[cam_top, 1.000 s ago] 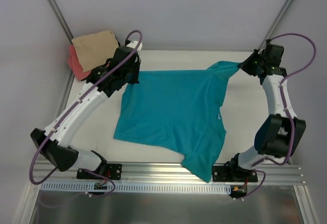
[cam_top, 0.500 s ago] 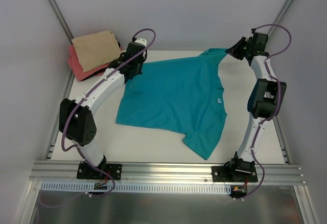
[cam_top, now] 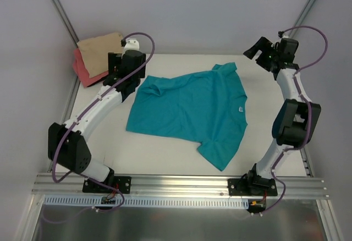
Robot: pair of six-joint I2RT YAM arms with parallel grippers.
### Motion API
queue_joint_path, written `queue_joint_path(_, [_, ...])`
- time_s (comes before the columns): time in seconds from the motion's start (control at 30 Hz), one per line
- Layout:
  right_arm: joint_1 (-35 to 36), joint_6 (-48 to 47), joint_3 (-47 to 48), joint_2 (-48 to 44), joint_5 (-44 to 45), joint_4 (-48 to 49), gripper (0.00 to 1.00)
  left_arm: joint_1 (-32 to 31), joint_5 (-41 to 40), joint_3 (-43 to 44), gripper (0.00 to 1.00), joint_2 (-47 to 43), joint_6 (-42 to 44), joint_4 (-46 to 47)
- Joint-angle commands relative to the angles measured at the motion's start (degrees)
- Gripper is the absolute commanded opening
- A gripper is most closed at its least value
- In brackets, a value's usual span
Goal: Fold and stack the t-shirts
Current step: Flatten out the tshirt
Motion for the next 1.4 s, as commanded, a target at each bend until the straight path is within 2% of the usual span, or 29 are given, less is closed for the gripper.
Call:
queue_joint_path(0.0, [0.9,-2.2,-6.4,-13.2,1.0,0.3,1.0,-0.1,7.6,-4.6,0.99,-5.6,-5.8,-3.7])
queue_joint_path(0.03, [1.7,-2.4,-7.7,-16.8,1.4,-1.1,1.0,-0.1,10.4,-5.4,0.99,-6.8,-7.0,-4.6])
queue_joint_path(0.1, [3.0,-2.2,-11.8,-19.9,1.4,-2.1,1.0,0.1,21.5,-7.0,0.99,-6.8,-10.7,-6.1])
queue_joint_path(0.17, [4.0,-1.5,-14.4,-24.6,1.6,-2.9,1.0,0.5,29.5,-6.8,0.93,-4.1,-12.9,-6.3])
queue_joint_path(0.2, [4.6,-1.3,-15.5,-25.9,1.5,-3.4,1.0,0.7,36.0,-5.7,0.9,-2.6,-15.8,-6.0])
queue_joint_path(0.27, [5.9,-1.2,-17.2,-29.5,1.5,-5.9,0.99,2.4,42.6,-4.2,0.87,2.8,-21.2,-5.4])
queue_joint_path(0.4, [6.9,-1.6,-18.4,-34.4,0.7,-9.7,0.99,5.7,48.5,-3.2,0.87,11.0,-27.1,1.5])
queue_joint_path(0.5, [6.9,-2.8,-17.9,-37.2,-0.5,-13.4,1.0,8.1,52.3,2.0,0.86,17.9,-29.6,2.5])
queue_joint_path(0.63, [7.2,-3.1,-18.8,-39.6,-0.5,-14.7,1.0,9.1,53.8,8.7,0.83,23.0,-29.2,1.2])
queue_joint_path(0.83, [8.3,-2.1,-15.8,-36.8,-0.7,-15.5,0.99,10.6,53.8,17.8,0.82,27.5,-26.1,-1.8])
queue_joint_path(1.0, [8.3,-2.2,-12.3,-33.9,2.3,-17.1,0.99,13.6,55.8,18.3,0.81,28.9,-28.5,-2.0])
queue_joint_path(1.23, [8.6,-4.8,-5.3,-28.7,3.2,-21.0,1.0,14.9,54.3,18.6,0.81,30.4,-29.7,-6.6])
queue_joint_path(1.37, [8.6,-5.2,-4.9,-28.2,2.7,-20.9,0.99,15.2,55.8,17.9,0.81,31.5,-30.0,-6.4])
